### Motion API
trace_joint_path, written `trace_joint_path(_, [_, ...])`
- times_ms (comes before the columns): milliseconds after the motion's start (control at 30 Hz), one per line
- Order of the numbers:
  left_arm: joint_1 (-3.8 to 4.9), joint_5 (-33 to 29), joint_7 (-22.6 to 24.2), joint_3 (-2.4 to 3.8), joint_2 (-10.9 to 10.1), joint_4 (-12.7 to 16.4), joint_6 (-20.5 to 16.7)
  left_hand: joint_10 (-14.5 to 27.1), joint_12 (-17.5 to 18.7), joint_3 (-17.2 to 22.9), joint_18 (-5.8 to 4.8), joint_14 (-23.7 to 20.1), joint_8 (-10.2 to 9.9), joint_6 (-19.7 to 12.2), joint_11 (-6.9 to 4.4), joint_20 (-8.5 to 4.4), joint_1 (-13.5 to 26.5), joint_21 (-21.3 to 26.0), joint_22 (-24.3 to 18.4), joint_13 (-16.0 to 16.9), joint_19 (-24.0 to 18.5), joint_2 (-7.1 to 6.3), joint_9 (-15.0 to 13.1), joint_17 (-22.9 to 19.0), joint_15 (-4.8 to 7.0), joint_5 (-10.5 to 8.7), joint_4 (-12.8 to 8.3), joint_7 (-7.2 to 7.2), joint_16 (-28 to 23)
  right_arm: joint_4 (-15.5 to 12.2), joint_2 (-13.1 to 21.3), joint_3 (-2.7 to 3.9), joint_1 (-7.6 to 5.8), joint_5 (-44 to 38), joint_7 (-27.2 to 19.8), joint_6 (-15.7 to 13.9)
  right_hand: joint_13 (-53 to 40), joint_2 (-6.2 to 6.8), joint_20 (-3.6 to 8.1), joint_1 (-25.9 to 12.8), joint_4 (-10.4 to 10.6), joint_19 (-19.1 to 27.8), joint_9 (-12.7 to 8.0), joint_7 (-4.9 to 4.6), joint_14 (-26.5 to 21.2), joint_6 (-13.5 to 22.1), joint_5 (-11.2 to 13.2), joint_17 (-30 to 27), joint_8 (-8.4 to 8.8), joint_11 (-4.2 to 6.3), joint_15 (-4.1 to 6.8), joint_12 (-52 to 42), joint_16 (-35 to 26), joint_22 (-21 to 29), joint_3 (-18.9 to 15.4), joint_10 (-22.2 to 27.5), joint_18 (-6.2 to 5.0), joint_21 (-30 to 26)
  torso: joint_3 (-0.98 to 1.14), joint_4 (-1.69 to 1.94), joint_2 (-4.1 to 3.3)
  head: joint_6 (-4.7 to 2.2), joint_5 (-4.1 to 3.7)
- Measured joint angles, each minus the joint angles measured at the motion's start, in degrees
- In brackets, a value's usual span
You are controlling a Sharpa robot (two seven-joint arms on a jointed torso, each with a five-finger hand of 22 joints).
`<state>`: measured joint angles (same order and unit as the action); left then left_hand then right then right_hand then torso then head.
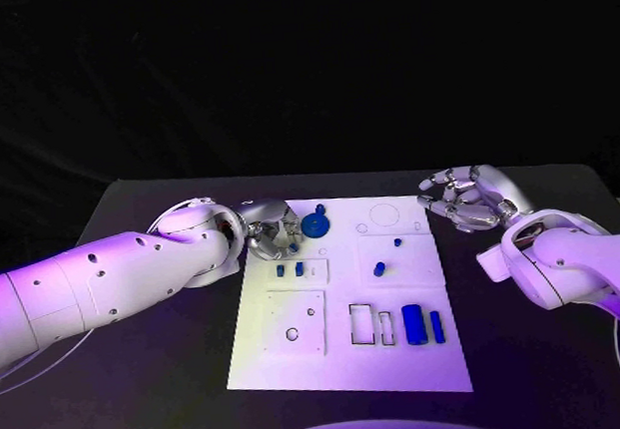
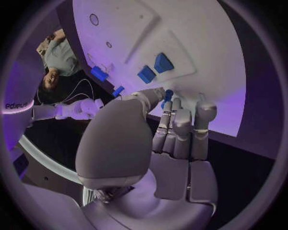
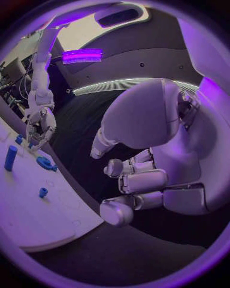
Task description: Assemble the parts on the task board
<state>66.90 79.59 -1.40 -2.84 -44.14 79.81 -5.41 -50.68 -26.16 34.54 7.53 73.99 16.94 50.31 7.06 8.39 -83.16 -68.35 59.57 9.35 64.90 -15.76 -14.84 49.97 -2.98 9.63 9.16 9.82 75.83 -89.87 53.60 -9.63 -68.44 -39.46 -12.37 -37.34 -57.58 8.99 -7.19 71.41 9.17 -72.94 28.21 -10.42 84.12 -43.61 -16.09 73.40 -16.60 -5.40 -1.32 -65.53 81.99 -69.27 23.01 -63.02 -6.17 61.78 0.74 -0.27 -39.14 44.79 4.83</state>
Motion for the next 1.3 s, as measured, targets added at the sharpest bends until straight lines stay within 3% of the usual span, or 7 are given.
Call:
trace_joint_path(567, [-0.01,-1.2,1.1,0.01,-0.6,0.1,-1.1,1.8,0.5,-2.1,0.00,-0.3,-1.3,-1.1,0.39,0.31,0.6,0.4,-0.3,-0.3,-0.3,-0.49,0.8,-0.4,-0.27,0.00,0.8,-0.42,0.2,0.0,0.0,-0.02,0.00,0.0,0.0,0.0,0.0,0.00,0.00,0.0,0.0,0.0,0.0,0.00,0.0,0.0,0.0,-0.2,0.00,0.00,0.00,0.0,0.0,0.1,0.0,0.0,0.00,-0.2,-0.03,0.03,-0.02,0.02,-0.07])
trace_joint_path(767, [-0.01,-3.1,2.2,0.07,-1.3,0.4,-1.8,6.0,1.2,-19.9,0.01,-1.7,-4.0,-3.1,1.44,1.37,-2.8,4.0,-3.8,-2.2,-2.4,3.23,3.1,-2.8,-1.40,0.00,6.1,-1.64,0.9,0.1,0.0,-0.02,0.00,0.0,-0.1,0.0,0.2,0.00,0.21,0.0,0.0,0.2,0.0,0.00,0.0,0.0,0.0,-0.3,-0.13,0.00,0.00,0.0,-0.2,0.2,0.0,0.0,0.00,-0.2,-0.04,0.02,-0.02,0.02,-0.17])
trace_joint_path(867, [-0.02,-5.4,3.0,0.22,-1.9,0.7,-2.0,6.1,1.2,-23.3,0.00,-2.2,-4.1,-3.1,1.64,1.44,-3.5,4.9,-4.8,-2.6,-2.9,3.77,3.5,-4.0,-1.34,0.00,7.4,-1.64,0.9,0.3,0.0,0.00,0.01,0.0,-0.1,0.0,0.3,0.00,0.21,0.0,0.0,0.2,0.0,0.11,0.0,0.1,0.0,-0.5,-0.23,-0.09,0.00,0.0,-0.2,0.3,0.0,0.1,0.00,-0.5,-0.04,0.02,-0.02,0.01,-0.21])
trace_joint_path(933, [-0.03,-7.9,3.7,0.48,-2.5,0.9,-2.4,7.0,1.2,-24.3,1.21,-4.8,-4.1,-3.0,1.68,1.49,-3.9,7.1,-7.3,-2.9,-5.1,4.24,3.6,-8.7,-1.42,0.00,7.6,-1.48,-0.6,0.4,0.0,0.00,0.01,0.0,-0.1,0.0,0.6,0.00,0.04,0.0,0.0,0.5,0.0,0.21,0.0,0.2,0.0,-0.8,-0.23,-0.15,0.00,0.3,-0.6,0.5,0.0,0.5,0.00,-0.8,-0.04,0.01,-0.02,0.01,-0.25])
trace_joint_path(1033, [-0.03,-13.0,5.2,0.98,-3.6,1.0,-3.4,7.0,0.7,-23.6,1.35,-6.2,-4.1,-1.5,1.66,1.52,-5.0,8.7,-9.0,-3.2,-6.1,5.27,3.7,-11.7,-1.43,0.32,7.6,-0.01,-1.7,0.7,0.0,0.00,0.01,0.0,-0.1,0.0,7.0,0.00,0.11,0.0,0.4,2.0,-0.1,0.31,-0.1,0.3,0.0,-2.9,-0.69,-0.16,0.06,5.8,-2.1,1.9,0.4,5.8,-0.01,-3.2,-0.04,0.01,0.01,-0.03,-0.31])
trace_joint_path(1100, [-0.02,-17.0,6.3,1.30,-4.4,1.0,-4.3,6.4,0.1,-21.1,2.46,-10.3,-3.5,-0.2,1.33,1.25,-5.5,12.6,-13.4,-3.4,-9.9,5.83,3.8,-18.1,-1.10,0.34,7.6,1.20,-4.8,0.9,0.0,-0.01,0.01,-0.1,-0.1,0.1,12.1,0.23,0.22,0.9,-0.2,2.7,-0.3,0.30,-0.4,0.5,0.0,-3.9,-1.14,-0.02,0.41,10.7,-3.0,2.7,1.5,8.5,-0.92,-4.5,-0.04,0.01,0.04,-0.07,-0.37])
trace_joint_path(1300, [0.38,-32.5,10.0,1.85,-7.1,0.6,-7.3,0.6,-2.4,-12.0,2.45,-12.1,-2.3,2.8,0.52,0.68,-6.9,13.9,-14.7,-3.6,-10.6,5.89,4.2,-22.5,-0.38,0.34,6.9,0.90,-7.2,1.5,0.0,-0.01,0.00,-1.7,0.3,1.4,23.1,1.28,0.24,3.6,-3.4,2.6,-1.4,0.49,-0.7,0.1,3.0,-6.2,-1.33,-0.30,0.60,23.9,-4.8,2.7,7.7,9.1,-0.92,-5.5,-0.04,0.05,0.17,-0.39,-0.52])
